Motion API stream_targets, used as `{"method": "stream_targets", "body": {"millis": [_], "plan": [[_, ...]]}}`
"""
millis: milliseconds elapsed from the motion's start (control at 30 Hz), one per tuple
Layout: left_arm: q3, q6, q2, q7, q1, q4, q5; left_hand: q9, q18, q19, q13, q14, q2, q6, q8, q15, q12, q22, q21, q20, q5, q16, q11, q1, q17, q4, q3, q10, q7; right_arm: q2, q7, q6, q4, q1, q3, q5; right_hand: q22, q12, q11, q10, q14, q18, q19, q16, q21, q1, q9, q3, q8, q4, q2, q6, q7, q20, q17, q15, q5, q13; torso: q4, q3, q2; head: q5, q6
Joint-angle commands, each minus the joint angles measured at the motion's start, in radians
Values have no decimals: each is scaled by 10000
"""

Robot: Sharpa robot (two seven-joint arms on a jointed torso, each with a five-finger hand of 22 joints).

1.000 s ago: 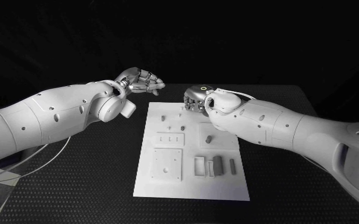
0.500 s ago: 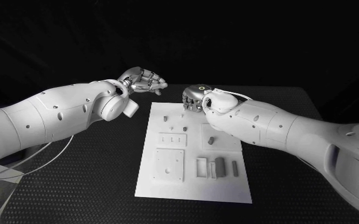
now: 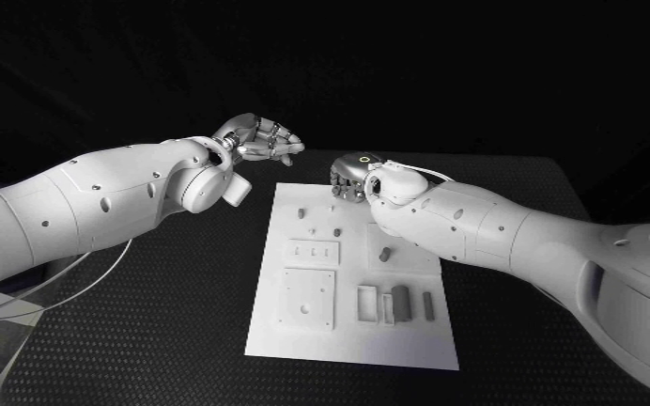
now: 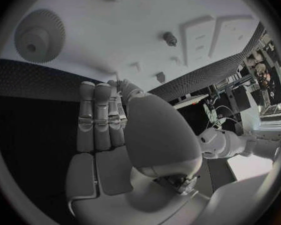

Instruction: Assemble the parts on the task board

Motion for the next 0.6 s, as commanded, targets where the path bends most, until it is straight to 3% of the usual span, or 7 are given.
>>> {"method": "stream_targets", "body": {"millis": [33,267,367,433,467,500,600], "plan": [[9,98,30,52,34,18,59,18,-157,-10,10,-7,-24,26,-51,4,-59,-14,-64,-72,-61,-34,71,-111,11,-10,59,-17,60,83,53,-40,-79,-11,2,-17,207,-60,31,17,-38,443,-19,4,46,-134,20,61,-38,-61,-8,25,117,-21,-16,-29,9,-27,44,-28,65,-21,6],[9,111,80,54,61,19,59,22,-163,-10,14,-7,-23,33,-50,4,-61,-14,-65,-78,-60,-37,71,-109,14,-11,62,-17,58,159,62,-38,-142,-57,2,13,205,-103,38,46,-38,443,-29,16,57,-407,32,253,-65,-347,-35,24,123,-12,-41,-23,-16,-118,81,-32,113,2,-32],[9,107,78,47,70,34,59,24,-166,-9,15,-7,-19,36,-50,4,-62,-15,-66,-81,-60,-38,72,-106,16,-12,65,-19,56,135,56,-33,-205,-60,2,13,204,-105,37,70,-42,443,-36,38,75,-952,46,635,-101,-938,-26,41,125,3,-74,-11,-12,-222,93,-34,121,3,-39],[9,102,78,49,75,33,56,25,-168,-9,16,-7,-21,37,-51,4,-63,-15,-66,-84,-61,-39,72,-103,17,-13,66,-20,56,130,57,-34,-269,-60,2,13,207,-102,16,85,-43,443,-34,61,92,-1915,51,1294,-150,-2031,-45,64,136,26,-118,22,-18,-305,97,-41,129,14,-41],[9,98,75,48,77,30,55,26,-169,-9,17,-7,-22,38,-51,4,-64,-15,-66,-85,-61,-40,72,-103,18,-13,66,-20,55,135,58,-31,-294,-60,2,13,203,-99,44,95,-38,443,-19,68,97,-2211,53,1527,-157,-2347,30,78,133,33,-130,8,-14,-317,87,-43,125,18,-44],[9,94,71,47,77,28,55,26,-170,-9,17,-7,-22,38,-51,4,-64,-15,-67,-85,-61,-40,72,-102,18,-14,66,-21,55,143,59,-17,-314,-60,2,13,203,-83,39,151,11,438,110,109,152,-4126,65,2933,-195,-4308,324,158,71,63,-203,126,-12,-363,84,-44,124,16,-50],[9,85,78,47,79,15,55,27,-173,-9,18,-7,-25,38,-53,4,-66,-15,-67,-87,-61,-42,73,-101,19,-13,66,-24,55,167,66,6,-327,-60,2,13,204,-82,54,170,44,443,222,130,207,-4864,110,3579,-189,-4958,299,144,146,21,-243,1,-35,-318,77,-44,125,7,-79]]}}
